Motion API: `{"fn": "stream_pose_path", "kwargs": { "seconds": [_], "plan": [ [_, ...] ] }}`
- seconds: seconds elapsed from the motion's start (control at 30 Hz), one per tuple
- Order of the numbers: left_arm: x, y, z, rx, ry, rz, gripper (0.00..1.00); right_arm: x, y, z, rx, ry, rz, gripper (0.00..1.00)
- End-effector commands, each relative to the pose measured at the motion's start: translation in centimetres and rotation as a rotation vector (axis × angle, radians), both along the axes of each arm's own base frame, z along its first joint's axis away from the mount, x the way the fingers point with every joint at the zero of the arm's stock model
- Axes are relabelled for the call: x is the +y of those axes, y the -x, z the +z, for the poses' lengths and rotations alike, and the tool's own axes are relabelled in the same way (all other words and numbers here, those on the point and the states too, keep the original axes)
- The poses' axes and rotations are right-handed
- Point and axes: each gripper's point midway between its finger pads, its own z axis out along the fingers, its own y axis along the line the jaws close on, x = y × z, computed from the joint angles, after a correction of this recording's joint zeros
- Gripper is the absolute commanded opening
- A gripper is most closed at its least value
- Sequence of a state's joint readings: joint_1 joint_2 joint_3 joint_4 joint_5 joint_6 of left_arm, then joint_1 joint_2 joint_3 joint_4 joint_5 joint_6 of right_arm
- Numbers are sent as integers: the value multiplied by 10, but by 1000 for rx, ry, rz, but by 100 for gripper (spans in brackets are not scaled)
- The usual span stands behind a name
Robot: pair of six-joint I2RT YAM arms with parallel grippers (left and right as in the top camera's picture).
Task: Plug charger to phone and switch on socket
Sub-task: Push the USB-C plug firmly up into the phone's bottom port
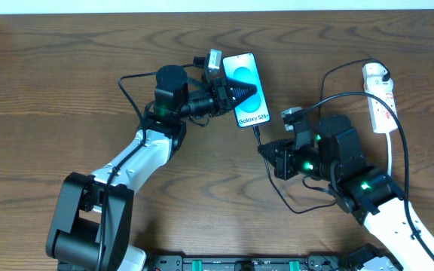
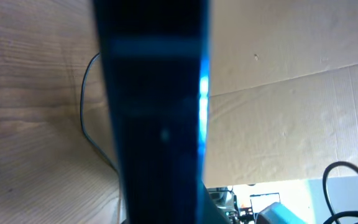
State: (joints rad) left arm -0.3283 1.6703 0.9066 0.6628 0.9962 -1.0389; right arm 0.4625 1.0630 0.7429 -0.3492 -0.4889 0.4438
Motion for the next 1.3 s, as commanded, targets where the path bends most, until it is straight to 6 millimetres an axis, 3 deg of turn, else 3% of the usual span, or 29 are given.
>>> {"fn": "stream_pose_path", "kwargs": {
  "seconds": [0.0,0.17,0.37,0.43,0.5,0.6,0.9,1.27],
  "plan": [
    [-5,13,5,-45,8,-80,7,-7,-11,-1,-30,29,-54,1],
    [-5,13,5,-45,7,-76,7,-2,-5,3,-22,3,-18,7],
    [-4,9,4,-46,2,-51,7,2,0,35,-145,-26,53,36],
    [-3,7,4,-46,0,-41,7,-1,-1,50,-211,-22,45,42],
    [-3,5,4,-47,-2,-31,7,-8,-5,52,-238,13,-5,44],
    [-2,3,3,-47,-4,-15,8,-14,-9,37,-237,113,-62,41],
    [-2,2,3,-43,-4,-13,7,2,-14,-7,-202,297,-109,27],
    [-2,5,-4,-1,-16,-24,7,14,-30,16,-290,218,-138,1]
  ]
}}
